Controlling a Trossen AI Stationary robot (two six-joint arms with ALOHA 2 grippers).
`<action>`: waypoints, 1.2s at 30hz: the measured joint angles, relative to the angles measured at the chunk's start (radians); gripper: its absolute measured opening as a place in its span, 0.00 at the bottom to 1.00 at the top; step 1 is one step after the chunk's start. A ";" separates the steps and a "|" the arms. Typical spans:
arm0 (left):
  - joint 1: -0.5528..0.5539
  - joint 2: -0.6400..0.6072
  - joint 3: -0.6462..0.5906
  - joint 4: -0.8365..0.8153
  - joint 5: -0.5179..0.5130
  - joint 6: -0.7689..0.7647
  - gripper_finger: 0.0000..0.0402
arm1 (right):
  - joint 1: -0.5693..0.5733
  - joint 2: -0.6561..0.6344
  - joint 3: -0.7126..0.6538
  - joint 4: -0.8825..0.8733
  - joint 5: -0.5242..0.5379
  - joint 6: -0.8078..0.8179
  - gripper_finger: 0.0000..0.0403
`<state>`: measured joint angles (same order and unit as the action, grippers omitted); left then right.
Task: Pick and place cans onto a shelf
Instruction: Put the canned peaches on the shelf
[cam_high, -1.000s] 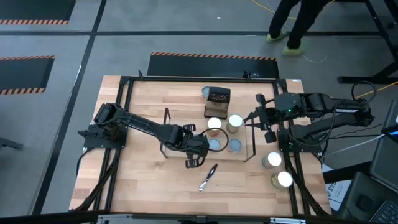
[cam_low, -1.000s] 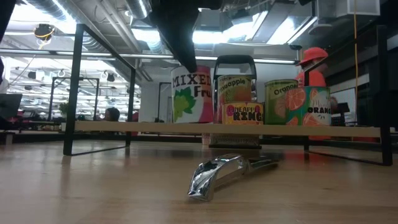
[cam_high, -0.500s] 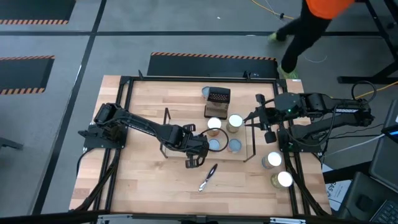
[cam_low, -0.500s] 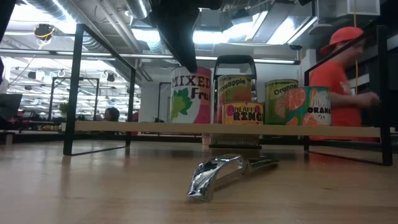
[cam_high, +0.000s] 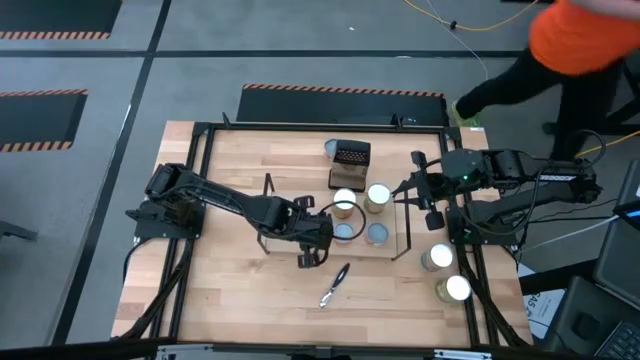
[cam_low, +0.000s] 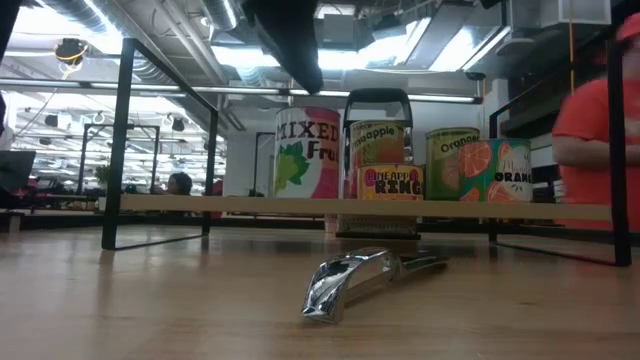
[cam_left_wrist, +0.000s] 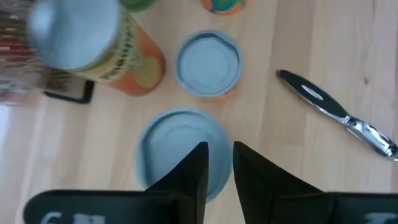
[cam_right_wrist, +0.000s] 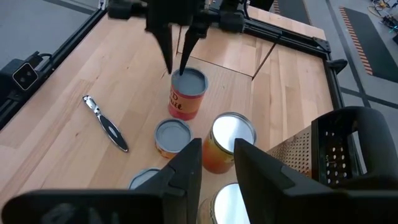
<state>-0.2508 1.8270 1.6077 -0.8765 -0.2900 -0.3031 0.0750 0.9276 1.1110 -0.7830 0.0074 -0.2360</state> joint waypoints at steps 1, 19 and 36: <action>0.000 -0.009 0.000 -0.003 -0.010 0.001 0.17 | 0.000 0.000 0.000 0.000 0.000 0.000 0.25; 0.005 -0.434 -0.373 0.299 -0.052 0.287 0.13 | 0.000 0.001 0.009 0.014 -0.001 0.195 0.44; 0.051 -0.650 -0.812 0.724 -0.112 0.328 0.14 | 0.182 0.181 0.361 -0.578 -0.153 1.157 0.45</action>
<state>-0.1999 1.1770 0.7957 -0.1526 -0.4017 0.0246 0.2569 1.1088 1.4723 -1.3609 -0.1452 0.9208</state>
